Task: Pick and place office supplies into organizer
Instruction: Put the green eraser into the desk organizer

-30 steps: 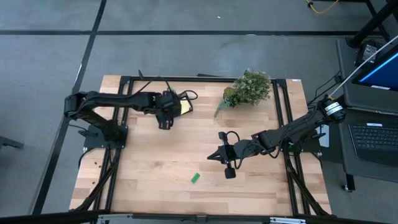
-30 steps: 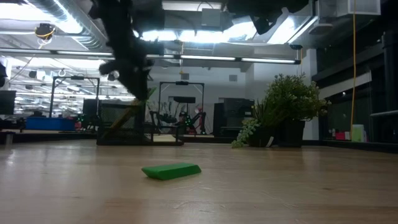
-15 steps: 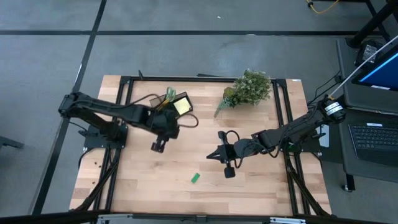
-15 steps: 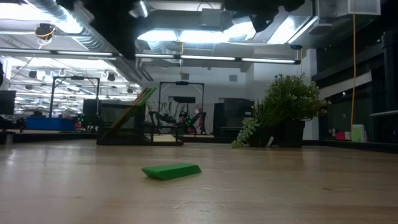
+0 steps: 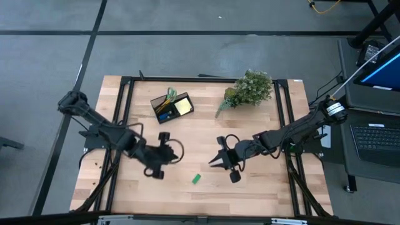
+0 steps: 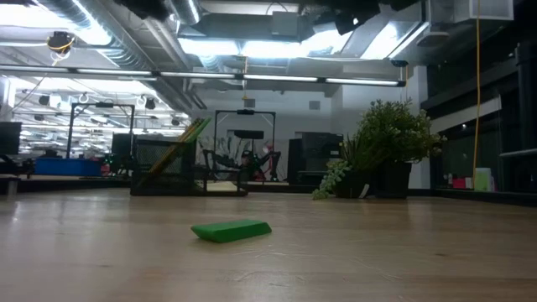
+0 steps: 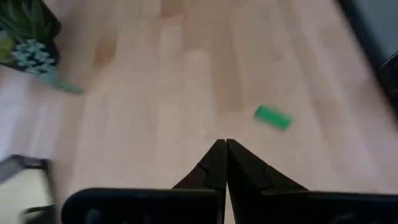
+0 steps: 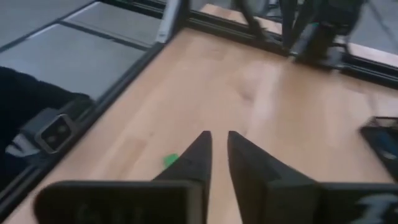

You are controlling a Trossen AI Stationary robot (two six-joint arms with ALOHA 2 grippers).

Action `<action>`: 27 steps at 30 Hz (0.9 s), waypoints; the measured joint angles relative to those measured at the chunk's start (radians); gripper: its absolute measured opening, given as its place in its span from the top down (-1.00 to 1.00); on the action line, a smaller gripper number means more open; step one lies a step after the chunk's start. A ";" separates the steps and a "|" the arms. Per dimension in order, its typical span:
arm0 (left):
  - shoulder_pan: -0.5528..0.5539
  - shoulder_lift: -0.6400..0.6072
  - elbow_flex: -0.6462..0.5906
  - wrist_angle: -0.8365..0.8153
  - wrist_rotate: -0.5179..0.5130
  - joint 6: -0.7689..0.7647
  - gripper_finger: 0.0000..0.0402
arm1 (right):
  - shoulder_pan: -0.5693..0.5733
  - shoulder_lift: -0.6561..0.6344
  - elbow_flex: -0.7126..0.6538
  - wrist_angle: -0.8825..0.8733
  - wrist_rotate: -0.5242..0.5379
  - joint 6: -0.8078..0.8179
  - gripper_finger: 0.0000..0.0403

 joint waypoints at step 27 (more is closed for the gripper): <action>-0.231 0.193 -0.075 0.328 -0.287 -0.382 0.99 | -0.056 0.443 0.290 -0.165 -0.335 -0.255 0.26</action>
